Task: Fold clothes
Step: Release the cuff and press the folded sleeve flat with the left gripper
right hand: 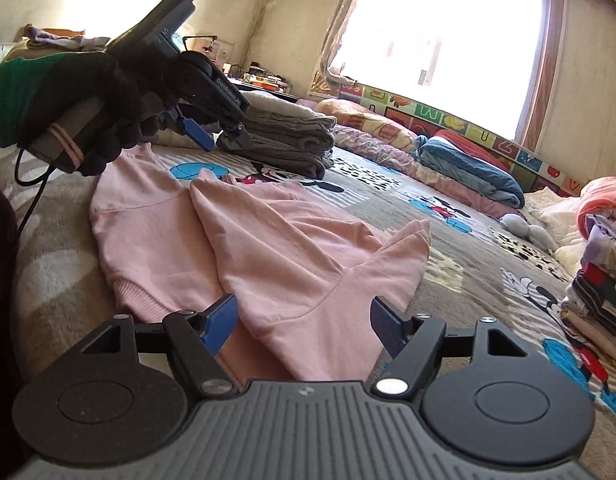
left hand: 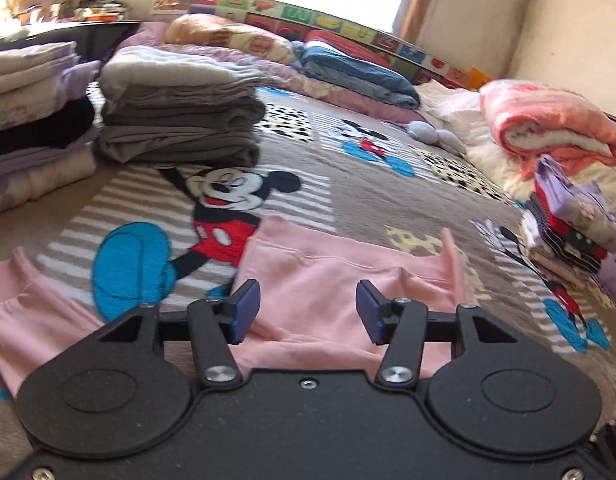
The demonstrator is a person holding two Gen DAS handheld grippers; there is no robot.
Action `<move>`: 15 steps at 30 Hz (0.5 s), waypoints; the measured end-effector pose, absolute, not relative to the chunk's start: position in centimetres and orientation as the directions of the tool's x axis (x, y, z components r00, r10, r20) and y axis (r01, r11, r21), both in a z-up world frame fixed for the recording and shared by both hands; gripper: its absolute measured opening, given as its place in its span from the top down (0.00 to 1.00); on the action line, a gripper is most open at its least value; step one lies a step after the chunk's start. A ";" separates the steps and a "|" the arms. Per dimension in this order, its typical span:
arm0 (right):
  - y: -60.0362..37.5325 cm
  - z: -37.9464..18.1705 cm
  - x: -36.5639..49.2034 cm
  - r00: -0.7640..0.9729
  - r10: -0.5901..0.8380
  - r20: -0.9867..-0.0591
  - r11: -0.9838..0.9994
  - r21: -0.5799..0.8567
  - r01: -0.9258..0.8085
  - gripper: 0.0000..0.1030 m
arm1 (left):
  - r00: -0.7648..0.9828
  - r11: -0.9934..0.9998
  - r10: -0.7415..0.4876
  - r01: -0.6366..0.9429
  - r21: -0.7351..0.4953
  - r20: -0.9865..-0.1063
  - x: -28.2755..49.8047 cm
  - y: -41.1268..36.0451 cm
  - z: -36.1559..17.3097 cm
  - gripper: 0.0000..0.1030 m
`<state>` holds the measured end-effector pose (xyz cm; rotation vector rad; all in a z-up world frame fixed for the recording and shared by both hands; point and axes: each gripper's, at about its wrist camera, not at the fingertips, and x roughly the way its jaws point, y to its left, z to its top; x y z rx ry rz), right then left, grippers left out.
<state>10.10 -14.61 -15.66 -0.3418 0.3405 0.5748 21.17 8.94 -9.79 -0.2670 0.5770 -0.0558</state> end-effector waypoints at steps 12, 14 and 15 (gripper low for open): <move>-14.6 -17.8 10.4 0.685 0.574 -0.448 0.746 -0.058 -0.663 0.29 | 0.731 0.942 -0.316 0.165 -0.293 -0.605 32.1 -2.3 -9.7 0.50; -14.9 -17.8 10.6 0.675 0.587 -0.447 0.745 -0.030 -0.667 0.29 | 0.708 0.946 -0.311 0.162 -0.283 -0.635 34.4 -3.3 -10.4 0.50; -15.0 -17.8 10.6 0.670 0.593 -0.446 0.744 -0.016 -0.668 0.29 | 0.697 0.948 -0.305 0.158 -0.277 -0.649 35.2 -3.6 -10.8 0.50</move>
